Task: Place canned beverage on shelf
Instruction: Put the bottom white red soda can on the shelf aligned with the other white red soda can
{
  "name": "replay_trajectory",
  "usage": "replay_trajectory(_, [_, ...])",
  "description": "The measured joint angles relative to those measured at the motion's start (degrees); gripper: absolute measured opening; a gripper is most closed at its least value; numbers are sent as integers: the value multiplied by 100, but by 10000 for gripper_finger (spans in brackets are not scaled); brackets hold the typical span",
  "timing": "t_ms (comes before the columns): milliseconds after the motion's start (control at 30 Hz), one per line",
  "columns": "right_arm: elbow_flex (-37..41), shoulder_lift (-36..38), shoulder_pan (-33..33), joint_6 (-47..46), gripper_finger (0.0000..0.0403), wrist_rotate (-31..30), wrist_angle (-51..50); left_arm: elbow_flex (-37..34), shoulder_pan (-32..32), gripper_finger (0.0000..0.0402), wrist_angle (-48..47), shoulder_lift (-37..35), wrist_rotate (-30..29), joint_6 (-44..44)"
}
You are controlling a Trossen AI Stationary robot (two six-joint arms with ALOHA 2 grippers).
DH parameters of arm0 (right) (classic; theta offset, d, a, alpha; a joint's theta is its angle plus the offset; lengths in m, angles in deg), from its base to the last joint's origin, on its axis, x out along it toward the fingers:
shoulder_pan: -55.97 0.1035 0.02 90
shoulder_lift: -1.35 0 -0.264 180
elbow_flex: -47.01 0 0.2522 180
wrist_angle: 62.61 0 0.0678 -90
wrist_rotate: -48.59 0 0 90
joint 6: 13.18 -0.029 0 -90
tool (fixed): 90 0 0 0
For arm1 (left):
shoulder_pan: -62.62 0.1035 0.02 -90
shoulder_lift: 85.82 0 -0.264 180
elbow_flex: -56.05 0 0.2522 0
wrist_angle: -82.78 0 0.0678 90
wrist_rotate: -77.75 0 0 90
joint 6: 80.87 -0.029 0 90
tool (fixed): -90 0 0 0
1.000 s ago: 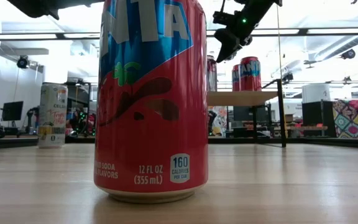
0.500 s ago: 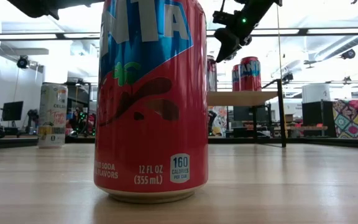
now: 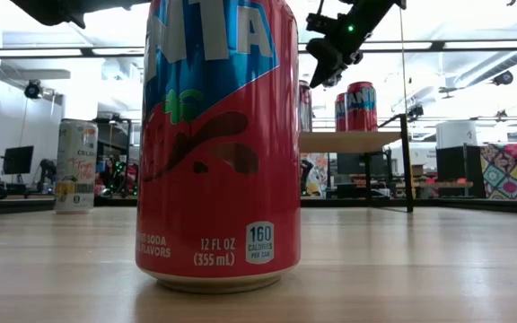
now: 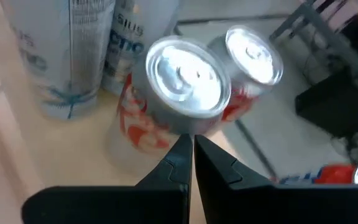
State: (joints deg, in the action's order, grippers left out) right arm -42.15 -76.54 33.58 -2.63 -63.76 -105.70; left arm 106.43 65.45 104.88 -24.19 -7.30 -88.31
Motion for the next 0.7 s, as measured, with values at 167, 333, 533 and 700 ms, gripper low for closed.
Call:
replay_trajectory(167, [-192, 21, 24, -527, 9, 813, -441, 0, 2, 0, -2, 0, 0, 0])
replay_trajectory(333, [-170, -32, 34, -604, 9, 1738, -66, 0, 2, 0, 7, 0, 0, 0])
replay_trajectory(533, [-137, -102, 22, -593, 9, 1422, 299, 0, 2, 0, 9, 0, 0, 0])
replay_trajectory(700, [-134, -98, 24, -560, 9, 1114, 332, 0, 2, 0, 9, 0, 0, 0])
